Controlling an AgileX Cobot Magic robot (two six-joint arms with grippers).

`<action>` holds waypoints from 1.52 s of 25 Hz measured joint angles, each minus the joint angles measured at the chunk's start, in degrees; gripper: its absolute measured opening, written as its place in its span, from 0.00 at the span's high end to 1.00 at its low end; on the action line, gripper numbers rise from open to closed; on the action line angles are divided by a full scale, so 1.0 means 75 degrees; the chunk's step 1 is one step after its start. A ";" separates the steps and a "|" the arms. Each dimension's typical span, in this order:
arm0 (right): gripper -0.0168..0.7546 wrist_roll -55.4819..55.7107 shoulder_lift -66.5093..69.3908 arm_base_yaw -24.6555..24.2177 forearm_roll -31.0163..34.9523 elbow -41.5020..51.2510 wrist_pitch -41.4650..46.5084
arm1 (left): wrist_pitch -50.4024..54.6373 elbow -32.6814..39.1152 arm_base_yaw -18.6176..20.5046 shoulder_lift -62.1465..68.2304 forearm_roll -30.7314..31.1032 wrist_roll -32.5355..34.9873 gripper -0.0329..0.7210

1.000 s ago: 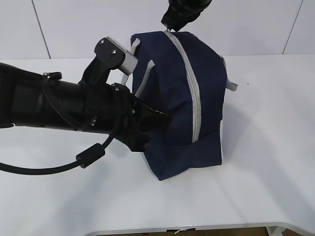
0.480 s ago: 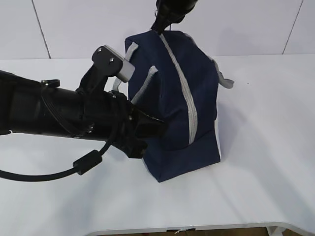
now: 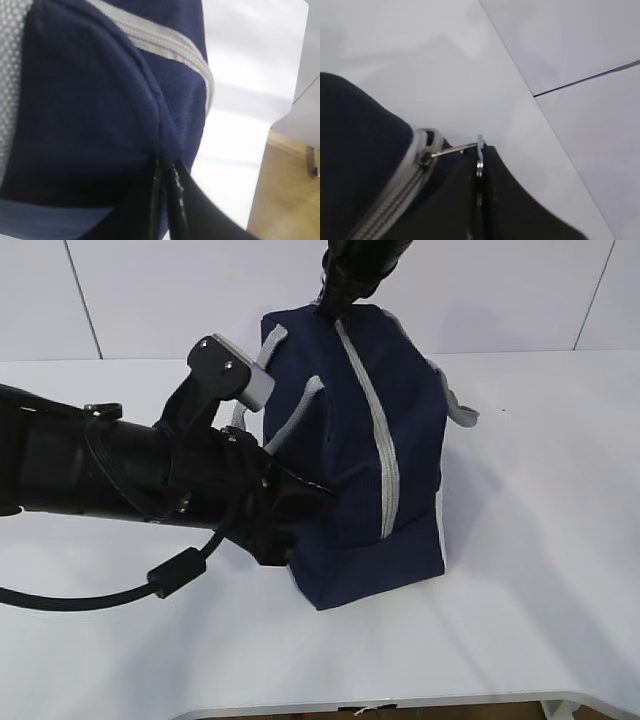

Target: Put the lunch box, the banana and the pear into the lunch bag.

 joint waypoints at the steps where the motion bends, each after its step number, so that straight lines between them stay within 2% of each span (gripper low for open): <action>1: 0.95 -0.0016 0.0000 0.0000 -0.0011 0.0000 0.0132 | -0.0019 0.0000 0.0000 0.0000 0.0019 0.0000 0.98; 4: 0.95 -0.0250 0.0000 -0.0033 0.0038 -0.0017 0.0755 | -0.0253 0.0005 0.0054 0.0000 0.0038 0.0000 0.98; 7: 0.95 -0.0596 0.0000 -0.0168 0.0488 -0.0017 0.1488 | -0.0631 0.0033 0.0238 -0.0051 0.0071 0.0000 0.98; 12: 0.95 -0.0829 -0.0203 -0.0554 0.1276 -0.0017 0.2477 | -0.1047 0.0046 0.0798 -0.0162 0.0071 0.0000 0.98; 16: 0.95 -0.0995 -0.0645 -0.0668 0.1923 0.0175 0.2648 | -0.1170 0.0046 0.1312 -0.0180 0.0071 0.0000 0.98; 22: 0.95 -0.0949 -0.1494 -0.0668 0.2405 0.1672 0.2666 | -0.1283 -0.0205 0.1885 -0.0180 0.0071 0.0000 0.98; 28: 0.95 0.0203 -0.2096 -0.0668 0.2683 0.2500 0.2678 | -0.1505 -0.0734 0.2063 -0.0101 0.0115 0.0225 0.98; 38: 0.95 0.2233 -0.2978 -0.0668 0.2860 0.3461 0.2745 | -0.1801 -0.1330 0.2074 0.0441 0.0119 0.0557 0.98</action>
